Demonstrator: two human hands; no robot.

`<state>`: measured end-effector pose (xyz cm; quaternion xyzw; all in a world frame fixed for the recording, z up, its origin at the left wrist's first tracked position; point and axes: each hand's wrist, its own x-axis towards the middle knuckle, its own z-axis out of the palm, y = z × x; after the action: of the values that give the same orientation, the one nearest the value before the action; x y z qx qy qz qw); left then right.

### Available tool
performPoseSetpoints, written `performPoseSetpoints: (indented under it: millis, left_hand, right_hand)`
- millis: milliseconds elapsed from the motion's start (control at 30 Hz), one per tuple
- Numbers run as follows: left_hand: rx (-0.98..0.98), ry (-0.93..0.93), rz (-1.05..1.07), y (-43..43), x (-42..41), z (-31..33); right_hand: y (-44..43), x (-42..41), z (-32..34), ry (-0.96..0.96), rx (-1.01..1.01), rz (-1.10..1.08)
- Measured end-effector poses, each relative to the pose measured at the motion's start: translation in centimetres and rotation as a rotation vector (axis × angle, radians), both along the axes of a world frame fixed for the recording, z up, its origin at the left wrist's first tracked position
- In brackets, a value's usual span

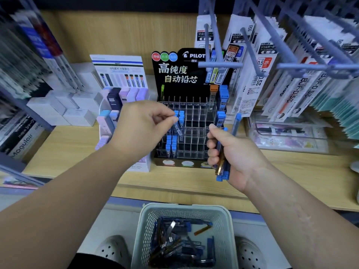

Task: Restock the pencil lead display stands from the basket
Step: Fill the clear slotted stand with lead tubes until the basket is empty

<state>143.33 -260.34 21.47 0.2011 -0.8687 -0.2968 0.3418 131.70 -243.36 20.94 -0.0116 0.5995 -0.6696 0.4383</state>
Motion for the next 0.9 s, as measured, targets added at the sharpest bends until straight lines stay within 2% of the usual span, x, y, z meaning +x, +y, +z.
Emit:
performPoseSetpoints:
  millis: [167,467,700,767,900]
  left_hand:
    - [-0.205,0.005,-0.084,-0.5,-0.9,-0.8]
    - [-0.339,-0.151,-0.095,-0.6,-2.3,-1.9]
    - [-0.356,-0.184,-0.024,0.2,-3.0,-1.3]
    - [-0.237,-0.151,-0.054,1.1,-3.2,-0.5]
    - [0.59,-0.192,-0.281,3.7,-3.5,1.5]
  right_hand:
    - [0.1,-0.1,0.1,0.015,0.024,-0.009]
    - [0.4,-0.6,0.0,0.012,0.03,0.023]
    - [1.0,-0.6,0.4,0.017,-0.065,0.248]
    - [1.1,-0.4,0.7,0.032,-0.099,0.316]
    - [1.2,-0.2,1.4,-0.017,-0.165,0.392]
